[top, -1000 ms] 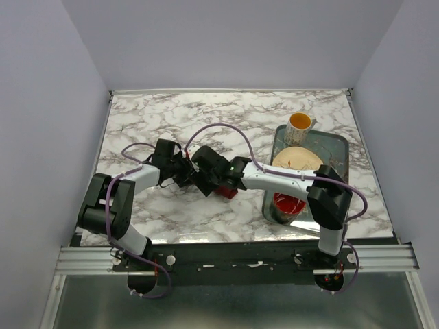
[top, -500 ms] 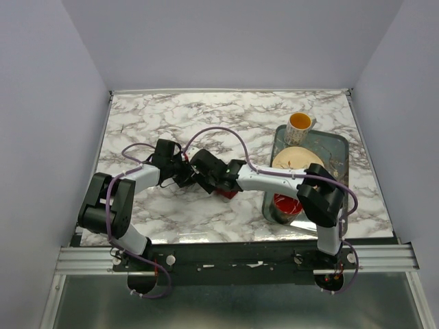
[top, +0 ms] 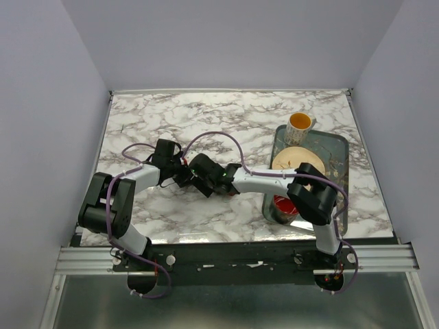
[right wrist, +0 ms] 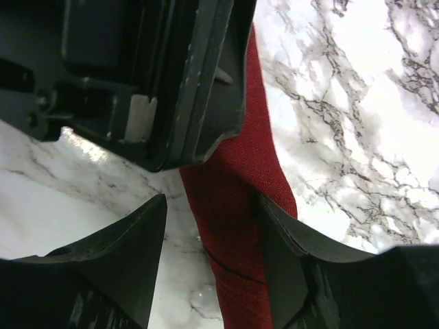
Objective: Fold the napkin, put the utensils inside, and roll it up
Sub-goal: Roll the napkin with the utensil
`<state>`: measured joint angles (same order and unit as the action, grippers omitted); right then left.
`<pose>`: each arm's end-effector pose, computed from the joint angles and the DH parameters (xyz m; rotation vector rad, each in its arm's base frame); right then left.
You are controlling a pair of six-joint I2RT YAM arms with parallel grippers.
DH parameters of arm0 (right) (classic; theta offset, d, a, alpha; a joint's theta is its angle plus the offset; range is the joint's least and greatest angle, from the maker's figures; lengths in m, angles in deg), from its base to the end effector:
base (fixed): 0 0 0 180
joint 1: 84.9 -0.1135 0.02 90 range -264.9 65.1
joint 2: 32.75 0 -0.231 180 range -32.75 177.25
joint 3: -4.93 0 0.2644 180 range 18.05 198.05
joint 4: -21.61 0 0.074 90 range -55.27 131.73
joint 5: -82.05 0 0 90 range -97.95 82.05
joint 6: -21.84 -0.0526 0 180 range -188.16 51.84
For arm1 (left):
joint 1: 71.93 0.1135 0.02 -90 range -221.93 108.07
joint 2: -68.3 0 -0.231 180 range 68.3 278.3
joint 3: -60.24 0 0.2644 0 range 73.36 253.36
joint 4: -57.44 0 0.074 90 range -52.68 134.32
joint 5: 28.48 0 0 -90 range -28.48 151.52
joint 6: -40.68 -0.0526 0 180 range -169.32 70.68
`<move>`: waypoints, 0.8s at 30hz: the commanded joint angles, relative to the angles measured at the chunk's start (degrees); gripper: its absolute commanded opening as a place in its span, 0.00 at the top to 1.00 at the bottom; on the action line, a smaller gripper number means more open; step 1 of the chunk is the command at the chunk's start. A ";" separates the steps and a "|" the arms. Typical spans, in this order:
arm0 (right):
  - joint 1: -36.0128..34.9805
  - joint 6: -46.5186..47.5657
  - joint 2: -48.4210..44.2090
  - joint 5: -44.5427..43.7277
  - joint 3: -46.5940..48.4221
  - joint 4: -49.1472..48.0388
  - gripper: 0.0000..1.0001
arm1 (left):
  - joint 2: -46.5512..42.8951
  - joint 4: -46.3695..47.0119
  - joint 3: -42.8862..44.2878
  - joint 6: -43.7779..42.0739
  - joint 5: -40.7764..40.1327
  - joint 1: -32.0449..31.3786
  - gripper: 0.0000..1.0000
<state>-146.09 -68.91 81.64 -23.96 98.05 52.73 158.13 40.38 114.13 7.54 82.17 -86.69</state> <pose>0.2237 0.3766 0.1293 -1.1262 2.1655 0.1332 0.2927 -0.0963 0.0909 -0.8086 2.5549 -0.9188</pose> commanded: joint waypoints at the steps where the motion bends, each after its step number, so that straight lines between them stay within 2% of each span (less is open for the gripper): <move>1: -0.51 2.34 2.77 -4.72 -1.25 -1.47 0.37 | -0.44 -0.80 -0.17 -0.17 0.80 -0.26 0.44; 7: -0.51 4.88 4.09 -12.02 -1.96 -3.93 0.38 | -0.44 -0.80 -0.08 -0.43 1.06 -0.18 0.43; 14: -0.42 3.40 3.83 -11.50 -1.35 -4.46 0.57 | -3.33 -4.92 1.23 -4.03 -1.39 0.00 0.42; 19: 1.59 -0.81 2.33 -4.22 -0.29 -2.88 0.60 | -8.16 -10.11 2.38 -7.81 -3.77 1.31 0.39; 24: 4.93 -4.25 1.72 4.82 0.94 0.01 0.62 | -12.82 -11.43 0.10 -9.13 -2.46 6.06 0.38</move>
<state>-144.61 -68.17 83.80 -28.42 97.55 48.97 149.34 32.57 115.12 1.62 80.00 -83.94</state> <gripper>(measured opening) 0.419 0.614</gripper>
